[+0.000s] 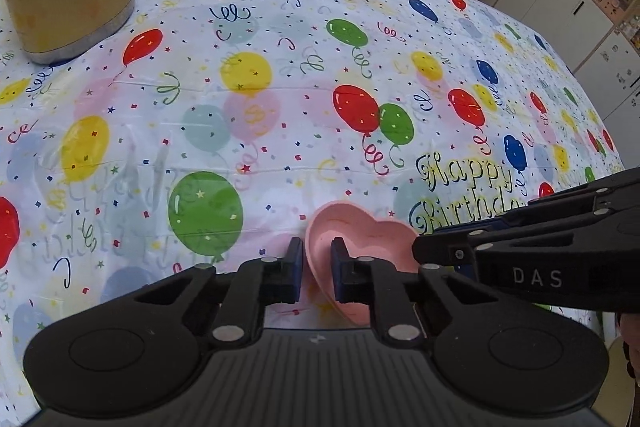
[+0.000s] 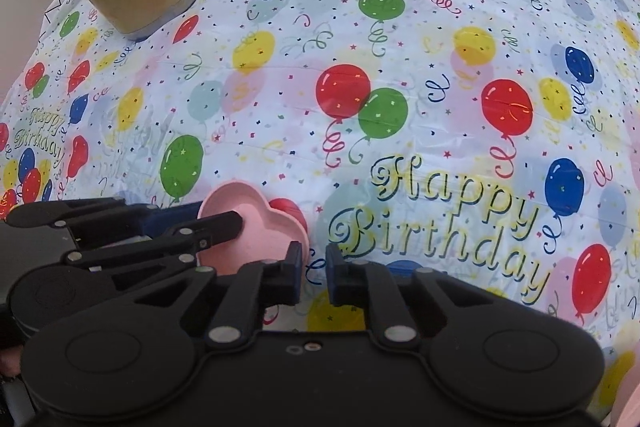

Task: Organize plates and bowls
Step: 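Close both grippers on the rim of the pink heart dish, then lift the heart dish with both grippers and carry it over the cream bowl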

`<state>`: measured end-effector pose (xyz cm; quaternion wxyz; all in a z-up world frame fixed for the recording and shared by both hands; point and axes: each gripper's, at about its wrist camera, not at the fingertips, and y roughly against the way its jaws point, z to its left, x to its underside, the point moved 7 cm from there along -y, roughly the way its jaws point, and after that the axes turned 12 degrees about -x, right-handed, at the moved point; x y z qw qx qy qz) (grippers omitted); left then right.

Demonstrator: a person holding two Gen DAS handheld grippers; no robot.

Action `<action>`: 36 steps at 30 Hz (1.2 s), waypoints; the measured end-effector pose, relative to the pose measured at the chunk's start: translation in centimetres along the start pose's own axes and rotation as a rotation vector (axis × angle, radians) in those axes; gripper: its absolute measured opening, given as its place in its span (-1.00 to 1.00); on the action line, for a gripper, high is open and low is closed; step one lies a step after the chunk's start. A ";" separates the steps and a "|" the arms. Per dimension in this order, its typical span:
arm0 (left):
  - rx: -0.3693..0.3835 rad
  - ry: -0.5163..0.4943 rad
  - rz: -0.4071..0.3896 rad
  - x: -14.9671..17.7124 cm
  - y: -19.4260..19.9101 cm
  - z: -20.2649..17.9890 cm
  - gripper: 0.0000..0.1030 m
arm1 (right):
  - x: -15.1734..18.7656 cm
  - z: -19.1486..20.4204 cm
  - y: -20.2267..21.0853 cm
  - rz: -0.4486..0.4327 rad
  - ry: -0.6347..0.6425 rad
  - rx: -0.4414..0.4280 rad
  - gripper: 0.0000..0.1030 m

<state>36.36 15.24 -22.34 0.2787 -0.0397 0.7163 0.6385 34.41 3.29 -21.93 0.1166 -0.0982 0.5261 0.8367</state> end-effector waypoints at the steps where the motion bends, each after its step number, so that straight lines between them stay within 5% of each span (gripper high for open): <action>1: -0.001 0.000 0.001 0.1 0.0 0.0 -0.78 | 0.0 0.0 0.0 0.000 -0.001 -0.003 -0.88; 16: -0.005 0.004 0.006 0.8 3.0 -1.2 -0.85 | 1.1 0.7 2.4 -0.011 0.026 -0.002 -1.00; 36: -0.013 -0.028 -0.103 2.5 13.0 -8.5 -0.85 | 5.0 0.2 14.1 -0.142 0.083 -0.028 -1.00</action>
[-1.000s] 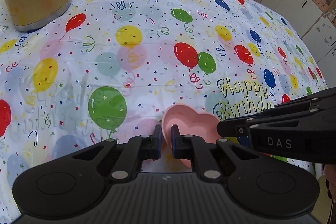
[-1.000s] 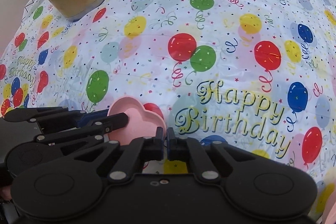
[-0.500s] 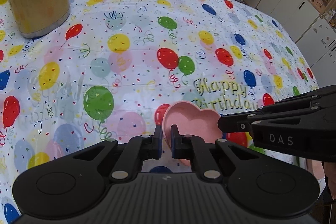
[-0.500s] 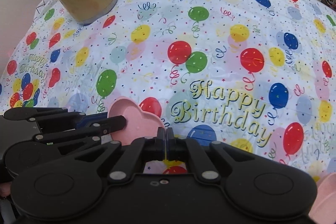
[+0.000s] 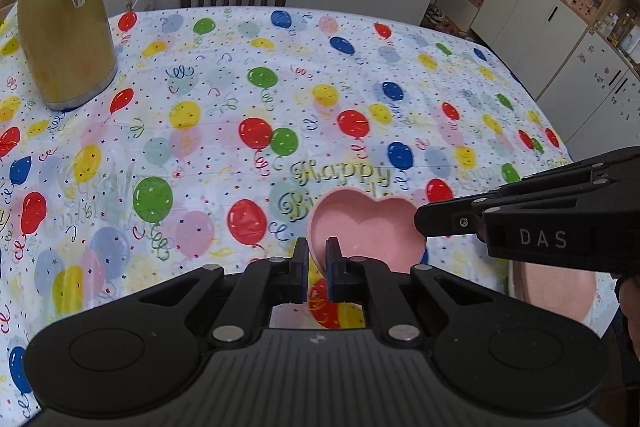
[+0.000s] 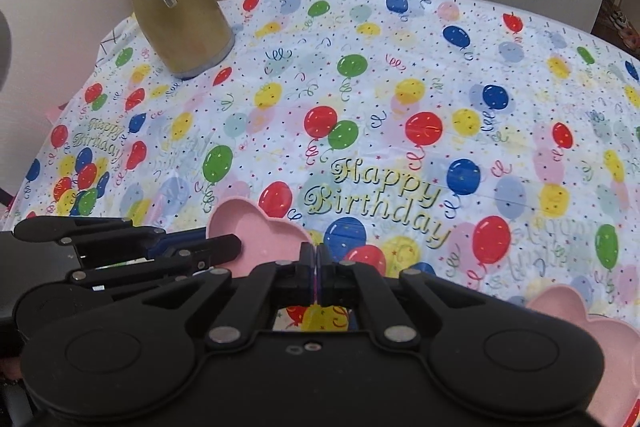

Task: Organize plates and bowls
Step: 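Lift the heart dish with both grippers and carry it over the cream bowl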

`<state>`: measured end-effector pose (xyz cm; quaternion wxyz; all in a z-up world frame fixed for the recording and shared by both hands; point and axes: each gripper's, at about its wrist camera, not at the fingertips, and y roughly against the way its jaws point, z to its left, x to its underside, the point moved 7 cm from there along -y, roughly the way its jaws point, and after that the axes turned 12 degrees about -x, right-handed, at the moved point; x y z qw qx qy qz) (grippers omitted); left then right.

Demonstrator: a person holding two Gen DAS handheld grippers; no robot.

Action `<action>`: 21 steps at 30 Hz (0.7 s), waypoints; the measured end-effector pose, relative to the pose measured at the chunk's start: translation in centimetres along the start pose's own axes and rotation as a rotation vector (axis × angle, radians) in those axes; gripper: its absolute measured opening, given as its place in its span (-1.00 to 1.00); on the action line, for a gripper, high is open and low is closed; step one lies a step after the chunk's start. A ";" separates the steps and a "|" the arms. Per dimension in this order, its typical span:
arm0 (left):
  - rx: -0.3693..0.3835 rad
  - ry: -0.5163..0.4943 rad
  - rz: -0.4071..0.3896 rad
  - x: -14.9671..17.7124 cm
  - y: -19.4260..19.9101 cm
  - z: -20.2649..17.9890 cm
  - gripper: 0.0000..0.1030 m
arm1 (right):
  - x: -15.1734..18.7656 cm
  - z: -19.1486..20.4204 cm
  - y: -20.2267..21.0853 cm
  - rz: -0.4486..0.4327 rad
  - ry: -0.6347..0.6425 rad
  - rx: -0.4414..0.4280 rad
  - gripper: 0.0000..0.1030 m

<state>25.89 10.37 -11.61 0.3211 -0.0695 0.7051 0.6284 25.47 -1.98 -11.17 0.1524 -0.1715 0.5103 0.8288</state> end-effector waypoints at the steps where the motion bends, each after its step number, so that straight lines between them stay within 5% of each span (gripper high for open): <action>1: -0.001 -0.003 -0.003 0.1 0.4 -0.3 -0.85 | 0.3 0.0 0.5 -0.004 0.005 -0.001 -1.00; 21: -0.035 -0.030 0.050 5.6 3.6 -5.0 -0.85 | 6.9 -0.6 4.3 0.032 0.046 -0.040 -1.00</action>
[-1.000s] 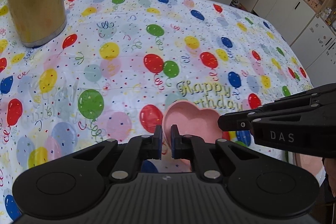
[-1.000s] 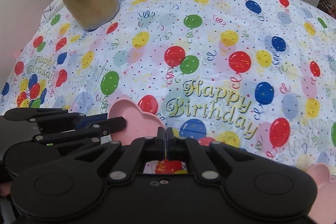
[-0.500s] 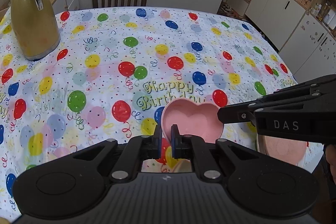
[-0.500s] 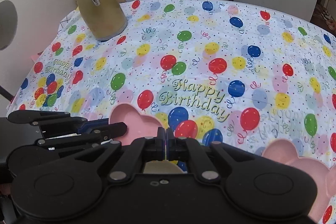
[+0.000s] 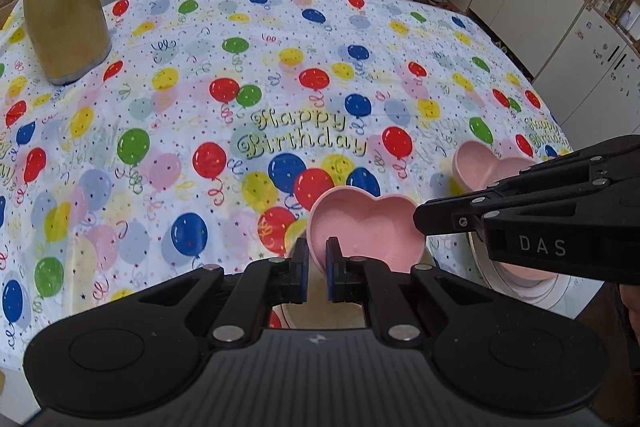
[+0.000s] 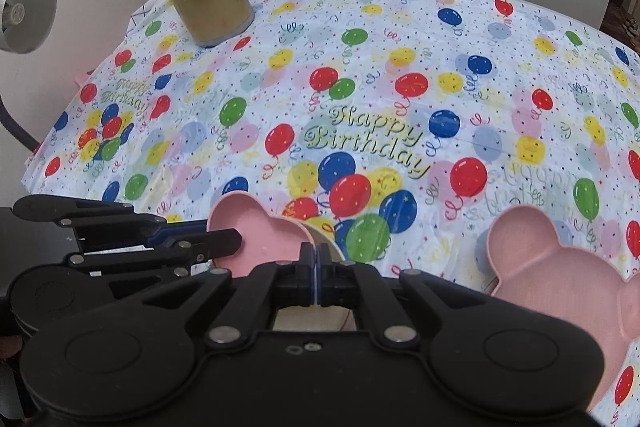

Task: Organize plates and bowls
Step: 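Lift the heart dish with both grippers and carry it over the cream bowl, then lower the heart dish into the cream bowl and open both grippers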

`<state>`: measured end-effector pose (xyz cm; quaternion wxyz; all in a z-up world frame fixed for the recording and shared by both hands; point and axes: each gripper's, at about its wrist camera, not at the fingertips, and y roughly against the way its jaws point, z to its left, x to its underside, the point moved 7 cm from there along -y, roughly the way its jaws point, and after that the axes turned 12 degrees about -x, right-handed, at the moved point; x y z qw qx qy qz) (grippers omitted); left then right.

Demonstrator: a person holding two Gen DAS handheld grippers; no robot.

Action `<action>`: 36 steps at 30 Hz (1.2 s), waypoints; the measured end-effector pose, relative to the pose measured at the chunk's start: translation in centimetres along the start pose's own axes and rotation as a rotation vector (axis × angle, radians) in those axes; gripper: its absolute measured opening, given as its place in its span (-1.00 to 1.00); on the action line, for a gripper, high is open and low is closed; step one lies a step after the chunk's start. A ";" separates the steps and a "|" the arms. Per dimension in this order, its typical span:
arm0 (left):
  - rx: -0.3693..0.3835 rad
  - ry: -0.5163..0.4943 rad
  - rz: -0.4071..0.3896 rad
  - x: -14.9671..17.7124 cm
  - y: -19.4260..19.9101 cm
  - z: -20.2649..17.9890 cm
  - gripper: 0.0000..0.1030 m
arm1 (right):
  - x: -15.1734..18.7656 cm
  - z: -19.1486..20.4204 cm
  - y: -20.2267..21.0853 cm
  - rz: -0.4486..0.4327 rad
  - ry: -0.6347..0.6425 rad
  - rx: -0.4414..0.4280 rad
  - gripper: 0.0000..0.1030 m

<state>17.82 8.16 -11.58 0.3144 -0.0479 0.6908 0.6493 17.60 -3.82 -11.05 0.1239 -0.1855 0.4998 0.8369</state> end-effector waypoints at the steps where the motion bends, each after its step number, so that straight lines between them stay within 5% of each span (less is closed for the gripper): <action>1: -0.002 -0.001 0.007 0.2 -0.1 -0.1 -0.85 | 0.3 -0.1 -0.1 0.006 -0.001 -0.001 -1.00; 22: 0.007 -0.068 0.157 2.9 -3.5 -1.7 -0.85 | 2.1 -0.3 -2.6 0.090 0.006 -0.019 -1.00; 36: 0.013 -0.061 0.117 2.4 -2.4 -1.6 -0.85 | 2.2 -0.1 -1.7 0.067 0.013 -0.018 -0.69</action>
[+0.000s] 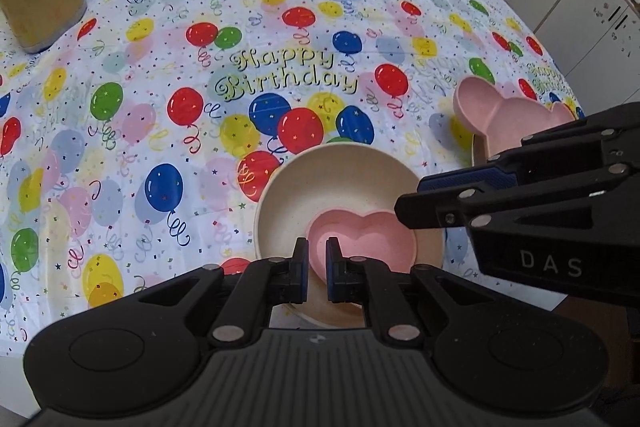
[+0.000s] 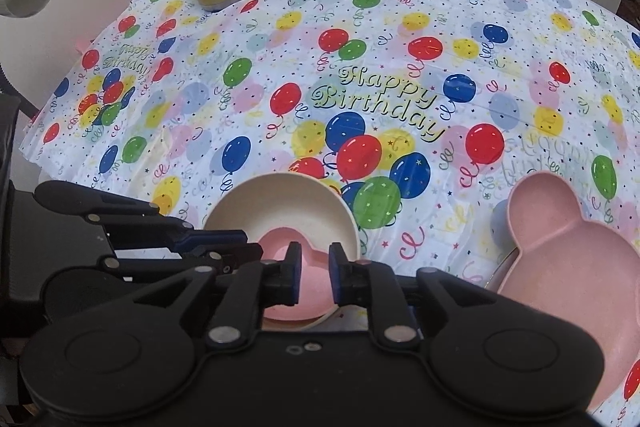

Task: Organize plates and bowls
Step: 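Lower the heart dish into the cream bowl and open both grippers, then move both grippers to the rim of the cream bowl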

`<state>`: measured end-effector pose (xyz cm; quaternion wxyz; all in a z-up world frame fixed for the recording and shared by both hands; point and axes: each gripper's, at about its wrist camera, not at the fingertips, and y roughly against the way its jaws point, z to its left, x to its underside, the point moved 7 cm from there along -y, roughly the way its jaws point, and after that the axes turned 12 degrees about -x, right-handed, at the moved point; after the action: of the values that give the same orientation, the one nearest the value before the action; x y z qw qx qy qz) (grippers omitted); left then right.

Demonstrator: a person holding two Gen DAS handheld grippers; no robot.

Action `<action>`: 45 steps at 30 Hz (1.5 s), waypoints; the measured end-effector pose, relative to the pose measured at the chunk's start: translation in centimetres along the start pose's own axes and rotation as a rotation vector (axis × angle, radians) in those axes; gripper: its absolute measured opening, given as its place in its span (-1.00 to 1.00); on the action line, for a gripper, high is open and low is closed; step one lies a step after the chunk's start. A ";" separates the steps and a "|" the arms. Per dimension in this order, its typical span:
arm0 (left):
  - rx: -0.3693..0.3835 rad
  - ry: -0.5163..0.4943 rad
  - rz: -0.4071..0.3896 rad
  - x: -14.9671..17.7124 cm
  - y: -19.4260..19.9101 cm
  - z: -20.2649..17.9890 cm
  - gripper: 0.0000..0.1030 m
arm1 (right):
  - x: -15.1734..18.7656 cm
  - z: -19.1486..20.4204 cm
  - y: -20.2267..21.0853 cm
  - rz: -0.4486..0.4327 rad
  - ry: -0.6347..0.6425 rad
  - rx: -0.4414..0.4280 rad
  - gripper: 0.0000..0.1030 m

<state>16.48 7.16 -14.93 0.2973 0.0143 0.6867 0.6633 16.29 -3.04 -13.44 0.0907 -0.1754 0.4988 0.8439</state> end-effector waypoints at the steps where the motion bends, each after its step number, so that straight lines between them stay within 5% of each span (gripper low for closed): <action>1: -0.001 0.005 -0.010 0.0 0.3 0.0 -0.85 | 0.1 0.0 0.2 -0.003 0.002 0.000 -0.68; 9: -0.037 0.062 -0.070 0.8 2.7 0.6 -0.68 | 1.0 0.5 2.2 -0.045 0.010 0.000 -0.50; 16: -0.068 0.107 -0.141 1.8 5.3 0.9 0.17 | 2.2 1.3 4.2 -0.087 0.026 0.001 -0.34; 33: -0.022 0.093 -0.234 2.1 8.1 2.8 0.32 | 3.5 2.9 7.6 -0.235 -0.002 0.039 0.61; 35: -0.021 0.084 -0.254 2.0 8.3 3.4 0.45 | 3.6 3.1 7.7 -0.255 -0.009 0.045 0.74; 45: 0.063 0.040 -0.278 1.7 7.4 5.2 0.51 | 4.9 3.6 7.3 -0.377 -0.119 0.137 0.96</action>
<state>14.55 13.41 -8.52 0.3719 -0.0849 0.7083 0.5940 8.64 -3.59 -7.83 0.2879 -0.2087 0.5073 0.7850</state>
